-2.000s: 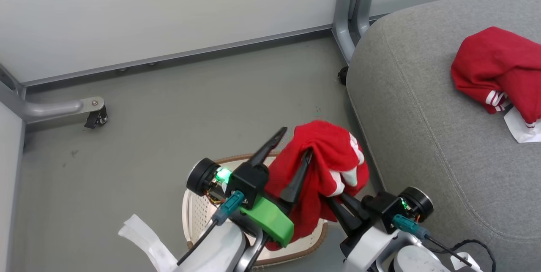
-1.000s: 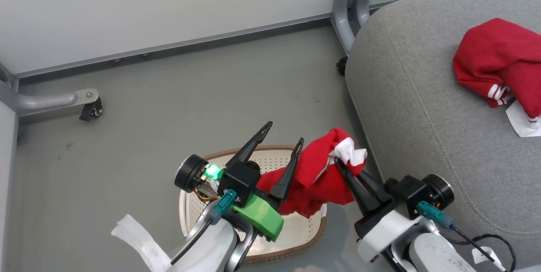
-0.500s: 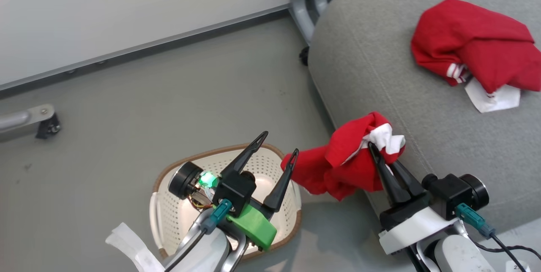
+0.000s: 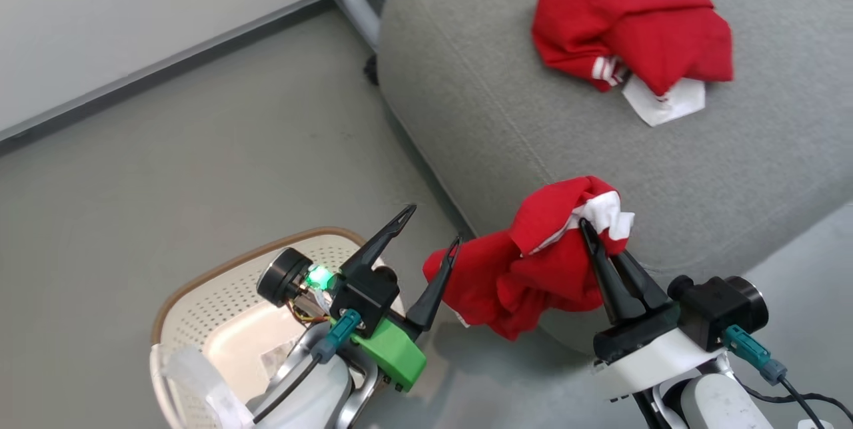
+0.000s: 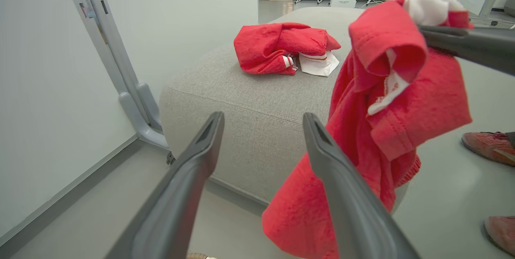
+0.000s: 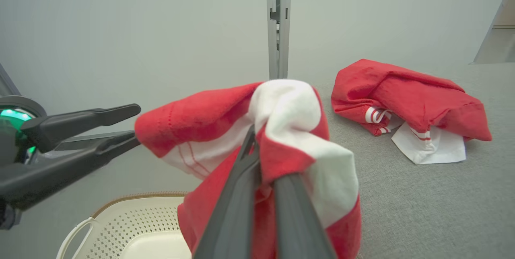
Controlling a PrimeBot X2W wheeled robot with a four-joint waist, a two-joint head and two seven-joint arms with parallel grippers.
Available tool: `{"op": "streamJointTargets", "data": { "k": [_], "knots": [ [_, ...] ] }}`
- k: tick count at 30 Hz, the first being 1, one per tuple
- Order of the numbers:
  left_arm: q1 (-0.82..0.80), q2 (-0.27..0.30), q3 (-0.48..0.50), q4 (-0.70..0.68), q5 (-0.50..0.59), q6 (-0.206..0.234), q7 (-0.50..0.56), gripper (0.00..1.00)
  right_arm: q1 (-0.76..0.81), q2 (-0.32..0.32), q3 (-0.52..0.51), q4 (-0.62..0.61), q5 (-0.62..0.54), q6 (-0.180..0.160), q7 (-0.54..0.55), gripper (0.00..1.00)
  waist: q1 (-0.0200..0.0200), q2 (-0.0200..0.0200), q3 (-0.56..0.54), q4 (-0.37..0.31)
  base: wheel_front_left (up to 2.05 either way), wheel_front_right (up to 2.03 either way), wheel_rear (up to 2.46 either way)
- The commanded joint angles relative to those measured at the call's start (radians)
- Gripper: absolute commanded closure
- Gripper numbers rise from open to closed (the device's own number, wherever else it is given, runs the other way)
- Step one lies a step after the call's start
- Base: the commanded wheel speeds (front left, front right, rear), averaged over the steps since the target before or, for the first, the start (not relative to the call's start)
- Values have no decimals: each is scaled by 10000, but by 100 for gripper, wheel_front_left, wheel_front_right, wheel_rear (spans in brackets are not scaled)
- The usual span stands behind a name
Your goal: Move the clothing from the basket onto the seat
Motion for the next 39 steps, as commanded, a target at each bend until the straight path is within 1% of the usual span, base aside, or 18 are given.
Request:
{"op": "streamJointTargets", "data": {
  "k": [1,7,12,18,22,26,29,32,34,35,39],
  "knots": [
    [-172,118,22,36,102,-30,-4,0,98,49,-5,-59,28,-11,-20,100,0,18,434,-782,0,0,0],
    [-346,211,-81,127,190,-11,5,0,179,143,68,-97,85,-11,-18,100,0,18,654,-1331,0,0,0],
    [-435,279,-148,120,207,-34,40,0,160,214,-53,-245,121,-11,-20,100,0,18,831,-1597,0,0,0],
    [-600,358,-223,22,232,-56,154,0,-263,317,-773,-797,683,-11,-20,100,0,18,1171,-1723,0,0,0],
    [-845,476,-328,-136,302,-109,404,0,-1096,279,-1480,-1087,778,-11,-20,100,0,18,1689,-1646,0,0,0],
    [-1351,615,-452,-407,532,-241,714,0,-2416,-154,-2569,-1398,978,-11,-18,100,0,18,2558,-1315,0,0,0],
    [-1727,648,-512,-577,644,-291,961,0,-3544,-844,-3522,-1268,1035,-11,-20,100,0,18,3254,-922,0,0,0],
    [-2101,644,-487,-738,760,-243,1018,0,-4508,-1529,-4100,-933,1220,-11,-17,100,0,18,3827,-491,0,0,0],
    [-2263,697,-427,-830,800,-183,1022,0,-5171,-2080,-4269,-641,1283,-11,-18,100,0,18,4120,-290,0,0,0],
    [-2327,730,-407,-877,808,-156,1032,0,-5404,-2227,-4285,-400,1373,-11,-18,100,0,18,4235,-228,0,0,0],
    [-2617,815,-336,-1046,853,-138,1066,0,-6571,-2857,-4254,1137,1791,-11,-12,100,0,18,4679,61,0,0,0]
  ]
}}
